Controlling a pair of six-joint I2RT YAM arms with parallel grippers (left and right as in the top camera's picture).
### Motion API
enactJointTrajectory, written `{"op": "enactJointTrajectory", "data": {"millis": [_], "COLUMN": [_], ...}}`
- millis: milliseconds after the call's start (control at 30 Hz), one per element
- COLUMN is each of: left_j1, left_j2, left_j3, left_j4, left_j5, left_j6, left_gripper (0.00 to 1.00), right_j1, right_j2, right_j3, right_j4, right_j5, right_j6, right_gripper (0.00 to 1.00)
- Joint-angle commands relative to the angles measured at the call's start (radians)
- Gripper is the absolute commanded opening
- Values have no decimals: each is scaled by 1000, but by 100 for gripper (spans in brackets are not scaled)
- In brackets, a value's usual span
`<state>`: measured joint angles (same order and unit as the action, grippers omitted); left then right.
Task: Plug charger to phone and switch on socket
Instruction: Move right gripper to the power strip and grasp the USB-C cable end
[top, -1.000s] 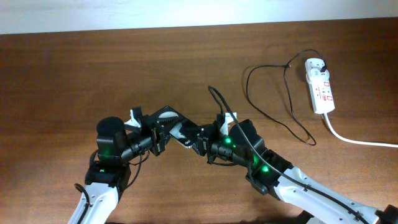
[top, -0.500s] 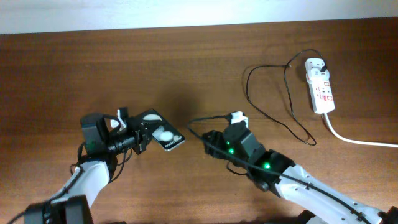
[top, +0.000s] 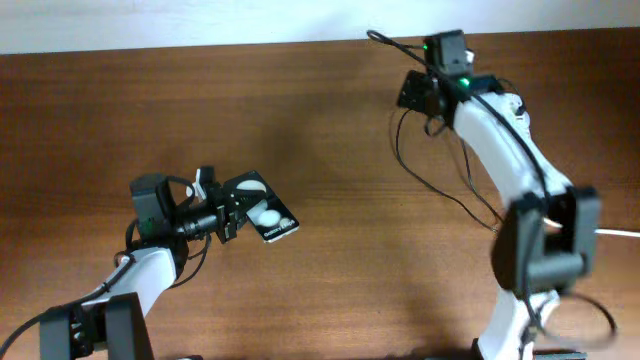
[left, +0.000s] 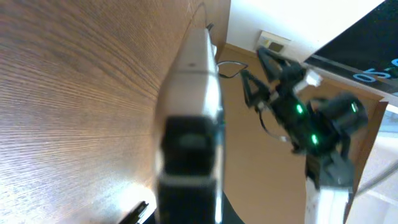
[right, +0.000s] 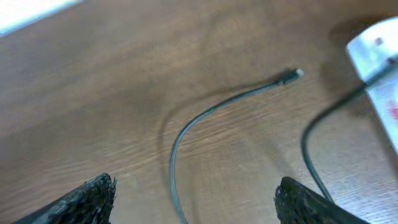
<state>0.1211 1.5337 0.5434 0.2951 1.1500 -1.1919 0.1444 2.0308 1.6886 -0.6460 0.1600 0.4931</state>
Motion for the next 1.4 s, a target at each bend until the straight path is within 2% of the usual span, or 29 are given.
{"op": "enactJointTrajectory", "data": {"millis": [0,100,167,267,333,367,400,467,500,600,700,800,833,867,967,1067,1100,1133,1167,1233,1300,1367], "left_j1": [4,4,4,4,4,4,4,4,4,4,4,4,4,4,4,4,4,4,4,4,4,4], "left_j2": [1,1,1,1,1,1,1,1,1,1,1,1,1,1,1,1,1,1,1,1,1,1], "left_j3": [16,16,16,16,16,17,16,16,17,16,16,17,16,16,16,17,17,17,16,17,16,17], "left_j4": [6,6,6,6,6,6,6,6,6,7,7,7,7,7,7,7,7,7,7,7,7,7], "left_j5": [24,24,21,21,21,21,21,21,21,21,21,21,21,21,21,21,21,21,21,21,21,21], "left_j6": [20,20,20,20,20,20,20,20,20,20,20,20,20,20,20,20,20,20,20,20,20,20], "left_gripper": [0,0,0,0,0,0,0,0,0,0,0,0,0,0,0,0,0,0,0,0,0,0], "right_j1": [-2,-36,-57,-93,-94,-94,-94,-87,-78,-6,138,237,253,254,253,253,253,254,254,254,254,254], "right_j2": [176,269,280,323,333,333,333,333,333,327,326,326,326,326,326,327,327,327,327,327,327,327], "right_j3": [118,119,119,119,118,118,118,118,118,124,124,124,124,124,124,123,123,121,116,116,116,116], "right_j4": [67,127,127,116,115,116,116,134,133,16,-259,-380,-371,-345,-245,-229,-244,-259,-259,-267,-274,-245], "right_j5": [34,58,62,53,37,32,31,-83,-131,-285,-280,-249,-161,-84,-66,-69,-70,-69,-69,-69,-69,-34], "right_j6": [-3,159,198,250,253,253,251,121,50,-154,-260,-279,-279,-276,-276,-276,-275,-275,-275,-275,-275,-275], "right_gripper": [86,85,85,75,61,50,34,18,13,7,7,12,25,48,99,99,87,69,58,48,42,41]}}
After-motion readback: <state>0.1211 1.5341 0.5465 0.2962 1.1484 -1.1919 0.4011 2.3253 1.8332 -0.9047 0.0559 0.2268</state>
